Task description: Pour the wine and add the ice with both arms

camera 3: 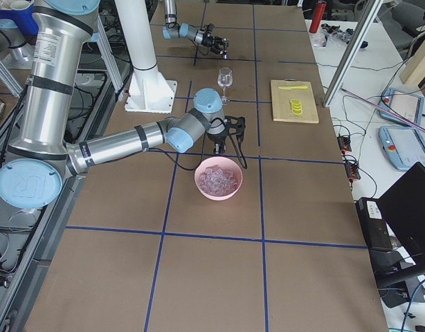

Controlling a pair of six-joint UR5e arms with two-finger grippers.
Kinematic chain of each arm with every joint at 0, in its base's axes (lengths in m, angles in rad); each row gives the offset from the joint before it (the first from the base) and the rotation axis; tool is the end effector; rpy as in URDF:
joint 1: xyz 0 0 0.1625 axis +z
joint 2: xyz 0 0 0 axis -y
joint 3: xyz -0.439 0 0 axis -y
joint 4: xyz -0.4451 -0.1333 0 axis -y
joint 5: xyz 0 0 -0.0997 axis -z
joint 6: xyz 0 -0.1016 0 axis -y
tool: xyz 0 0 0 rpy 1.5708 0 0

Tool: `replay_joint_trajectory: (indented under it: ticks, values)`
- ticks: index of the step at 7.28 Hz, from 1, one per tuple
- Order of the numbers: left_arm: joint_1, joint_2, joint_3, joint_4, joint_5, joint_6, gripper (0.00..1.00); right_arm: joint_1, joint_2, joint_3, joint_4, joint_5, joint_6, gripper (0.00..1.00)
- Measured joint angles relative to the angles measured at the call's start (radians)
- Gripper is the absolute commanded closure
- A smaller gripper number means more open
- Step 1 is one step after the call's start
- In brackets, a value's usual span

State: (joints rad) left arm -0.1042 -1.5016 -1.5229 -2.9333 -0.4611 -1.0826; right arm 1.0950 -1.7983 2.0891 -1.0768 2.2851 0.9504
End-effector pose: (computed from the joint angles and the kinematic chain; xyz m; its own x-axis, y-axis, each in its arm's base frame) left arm 0.4604 -0.2737 0.5724 0.6984 0.1368 -0.7026 0.6371 0.3285 0.6973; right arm -0.1478 -0.4325 0.4464 0.5309 0.0713 0.8444 -0.1855 0.9821 0.0337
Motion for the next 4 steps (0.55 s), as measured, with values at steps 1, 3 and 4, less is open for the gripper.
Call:
replay_joint_trajectory:
  ticks: [1,3,4]
  values:
    - [0.000,0.007,-0.005,-0.001,-0.020,0.001,0.00,-0.002,0.005,0.005,0.000,0.001,0.003,1.00]
    - [0.000,0.044,-0.025,0.000,-0.049,0.004,0.00,-0.006,0.028,0.008,-0.002,0.007,0.008,1.00]
    - [0.000,0.060,-0.036,0.000,-0.061,0.004,0.00,-0.009,0.047,0.009,-0.007,0.013,0.019,1.00]
